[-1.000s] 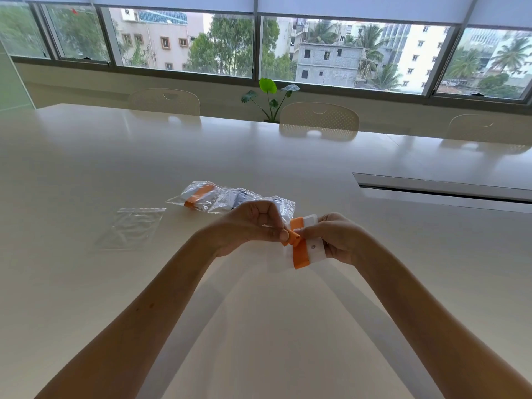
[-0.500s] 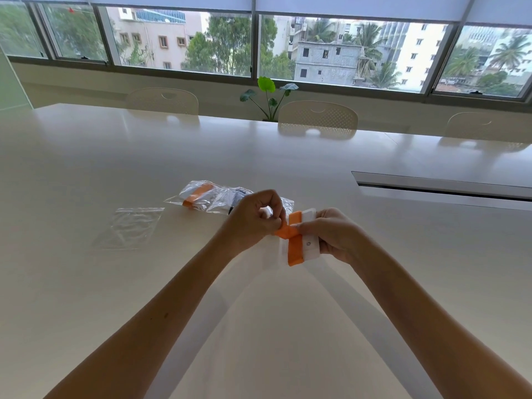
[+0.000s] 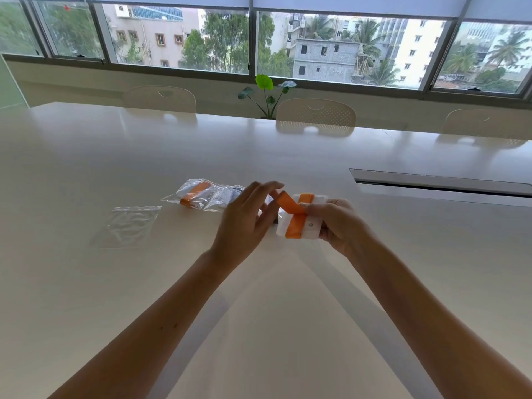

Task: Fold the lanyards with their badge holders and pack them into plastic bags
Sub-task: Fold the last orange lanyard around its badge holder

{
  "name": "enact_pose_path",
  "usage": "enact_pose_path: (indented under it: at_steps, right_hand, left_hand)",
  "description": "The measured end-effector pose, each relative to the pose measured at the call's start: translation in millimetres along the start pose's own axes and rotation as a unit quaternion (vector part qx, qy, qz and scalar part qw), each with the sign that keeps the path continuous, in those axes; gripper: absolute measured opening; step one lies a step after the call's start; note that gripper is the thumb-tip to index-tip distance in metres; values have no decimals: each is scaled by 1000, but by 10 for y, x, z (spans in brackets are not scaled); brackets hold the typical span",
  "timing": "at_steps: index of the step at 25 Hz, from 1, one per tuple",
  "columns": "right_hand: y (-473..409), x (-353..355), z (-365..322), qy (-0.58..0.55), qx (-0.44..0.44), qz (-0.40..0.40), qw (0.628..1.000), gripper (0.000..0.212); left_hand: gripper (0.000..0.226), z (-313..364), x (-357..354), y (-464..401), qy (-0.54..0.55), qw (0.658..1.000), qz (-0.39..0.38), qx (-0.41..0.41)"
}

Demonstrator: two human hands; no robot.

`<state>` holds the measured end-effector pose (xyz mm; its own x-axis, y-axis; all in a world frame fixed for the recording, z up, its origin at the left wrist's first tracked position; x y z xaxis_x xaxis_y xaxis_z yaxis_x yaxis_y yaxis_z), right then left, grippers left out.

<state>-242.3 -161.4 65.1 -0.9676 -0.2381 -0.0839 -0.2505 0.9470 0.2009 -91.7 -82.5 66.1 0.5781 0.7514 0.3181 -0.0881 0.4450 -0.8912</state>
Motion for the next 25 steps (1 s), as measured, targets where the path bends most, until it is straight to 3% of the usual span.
enact_pose_path:
  at_steps: [6, 8, 10, 13, 16, 19, 25]
  right_hand:
    - [-23, 77, -82, -102, 53, 21, 993, 6]
    - [-16, 78, -100, -104, 89, 23, 990, 12]
    - [-1, 76, -116, -106, 122, 30, 986, 17]
    - [26, 78, -148, -115, 156, 42, 980, 26]
    - [43, 91, -160, -115, 174, 56, 976, 30]
    - [45, 95, -136, -109, 178, 65, 976, 30]
    - [13, 123, -86, -126, 165, 80, 975, 33]
  left_hand:
    - [22, 1, -11, -78, 117, 987, -40, 100]
    - [18, -10, -25, -73, 112, 978, -34, 173]
    - [34, -21, -76, -46, 51, 967, -73, 240]
    - [38, 12, -163, 41, 81, 920, -174, 342]
    - [25, 76, -180, 76, 237, 857, -137, 437]
    - [17, 111, -206, 82, 313, 811, -121, 480]
    - [17, 157, -264, 155, 375, 739, -192, 526]
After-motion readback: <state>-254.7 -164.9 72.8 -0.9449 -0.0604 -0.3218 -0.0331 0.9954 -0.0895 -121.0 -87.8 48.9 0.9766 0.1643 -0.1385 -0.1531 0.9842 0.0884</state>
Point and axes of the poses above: each hand's wrist, its own y-axis away from the middle knuckle, its own x-axis out of the back of the hand, z = x × y, the point moved 3 cm from there along -y, towards the middle knuckle, and after that the axes turned 7 degrees about z, right-handed, at the moved point
